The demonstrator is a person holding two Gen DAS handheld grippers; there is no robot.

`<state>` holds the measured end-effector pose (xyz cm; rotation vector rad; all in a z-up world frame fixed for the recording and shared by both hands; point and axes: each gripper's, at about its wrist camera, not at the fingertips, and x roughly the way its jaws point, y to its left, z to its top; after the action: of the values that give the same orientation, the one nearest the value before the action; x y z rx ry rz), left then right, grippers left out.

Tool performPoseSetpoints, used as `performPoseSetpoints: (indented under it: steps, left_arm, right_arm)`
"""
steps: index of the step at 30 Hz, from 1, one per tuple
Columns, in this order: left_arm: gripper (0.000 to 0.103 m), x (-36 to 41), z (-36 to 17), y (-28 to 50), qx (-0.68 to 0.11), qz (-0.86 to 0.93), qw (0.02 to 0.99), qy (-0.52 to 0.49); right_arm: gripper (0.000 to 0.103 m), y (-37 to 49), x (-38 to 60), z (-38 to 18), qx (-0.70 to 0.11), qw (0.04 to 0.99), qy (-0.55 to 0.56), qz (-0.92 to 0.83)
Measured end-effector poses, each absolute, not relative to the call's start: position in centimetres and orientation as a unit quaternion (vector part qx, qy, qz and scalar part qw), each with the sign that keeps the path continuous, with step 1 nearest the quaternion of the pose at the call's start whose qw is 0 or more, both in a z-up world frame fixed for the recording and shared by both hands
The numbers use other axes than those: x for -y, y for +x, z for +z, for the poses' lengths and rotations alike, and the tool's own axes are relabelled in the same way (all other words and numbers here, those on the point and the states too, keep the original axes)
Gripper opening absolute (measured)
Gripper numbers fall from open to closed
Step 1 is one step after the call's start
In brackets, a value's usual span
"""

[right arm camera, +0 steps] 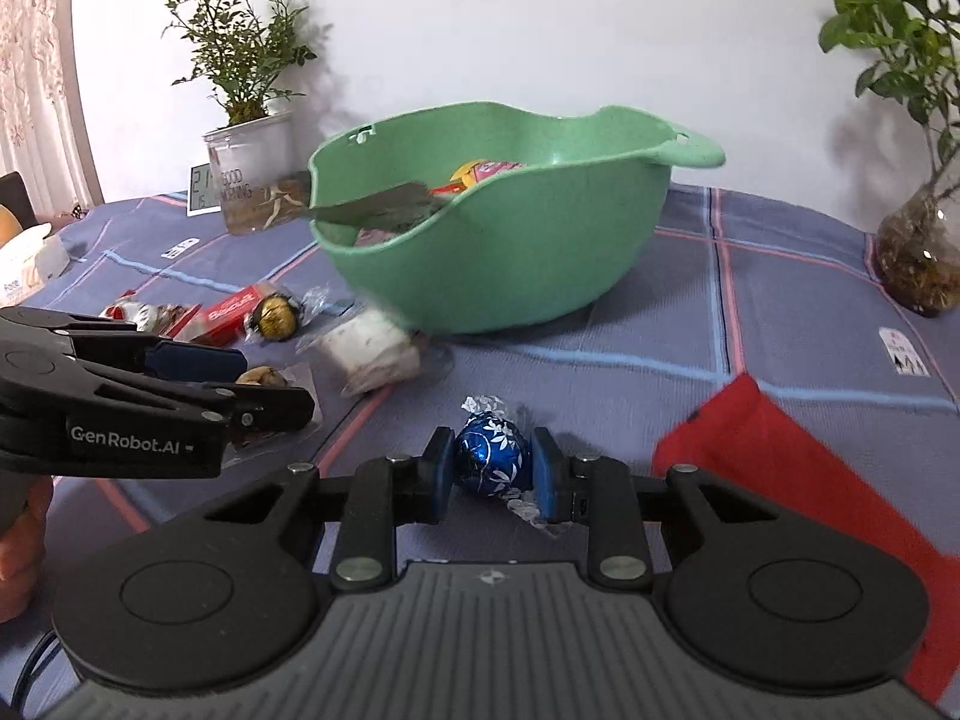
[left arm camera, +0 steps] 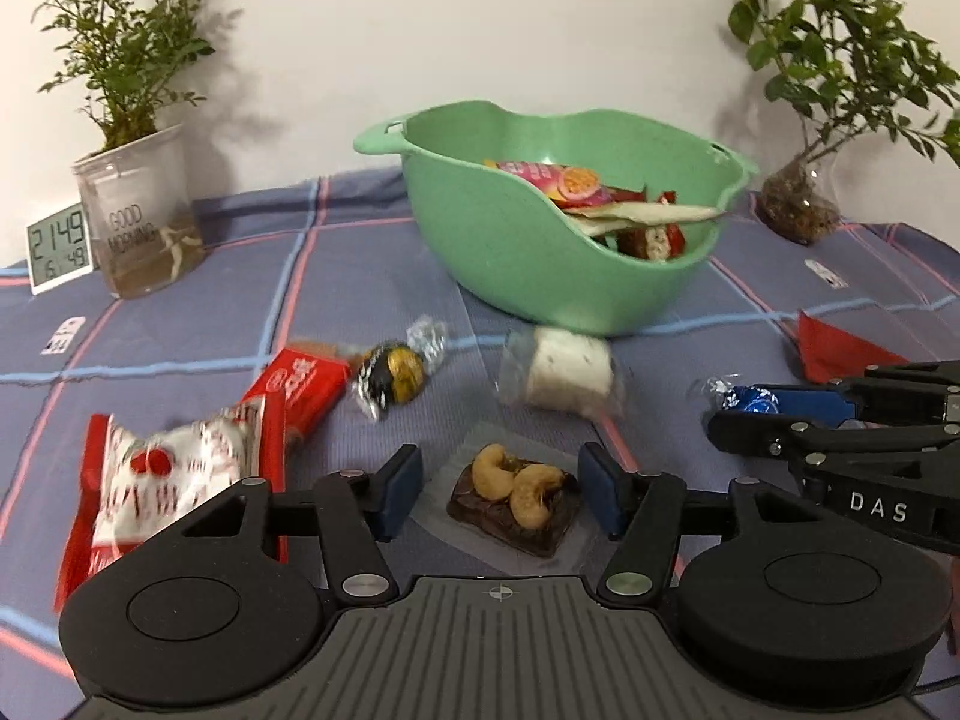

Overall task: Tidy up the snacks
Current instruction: 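Grasp the nut-topped chocolate square with the left tool while the right tool grasps the blue foil ball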

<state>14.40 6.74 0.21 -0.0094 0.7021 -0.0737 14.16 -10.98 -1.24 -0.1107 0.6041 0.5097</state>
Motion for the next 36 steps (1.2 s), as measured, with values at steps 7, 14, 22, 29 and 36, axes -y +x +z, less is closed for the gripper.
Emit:
performPoseSetpoints:
  steps: [7,14,22,29,36]
  left_arm:
    - [0.103,-5.9,0.5,11.7,-0.347,-0.028,0.937,-0.003]
    - [0.103,-5.3,1.0,10.1,-0.355,-0.022,0.935,-0.001]
    - [0.102,-5.4,1.5,8.7,-0.356,-0.011,0.935,-0.003]
    - [0.102,-5.5,3.2,8.0,-0.336,-0.011,0.942,-0.005]
    - [0.102,-5.3,5.8,8.2,-0.307,-0.018,0.952,0.002]
  right_arm:
    - [0.032,10.9,12.0,-1.1,-0.294,0.922,-0.041,0.25]
    - [0.032,8.2,12.2,-1.0,-0.293,0.922,-0.049,0.25]
    - [0.032,6.6,12.7,-0.8,-0.29,0.923,-0.049,0.247]
    - [0.032,5.9,12.9,-0.5,-0.282,0.925,-0.05,0.248]
    - [0.032,5.8,12.8,0.5,-0.264,0.93,-0.05,0.251]
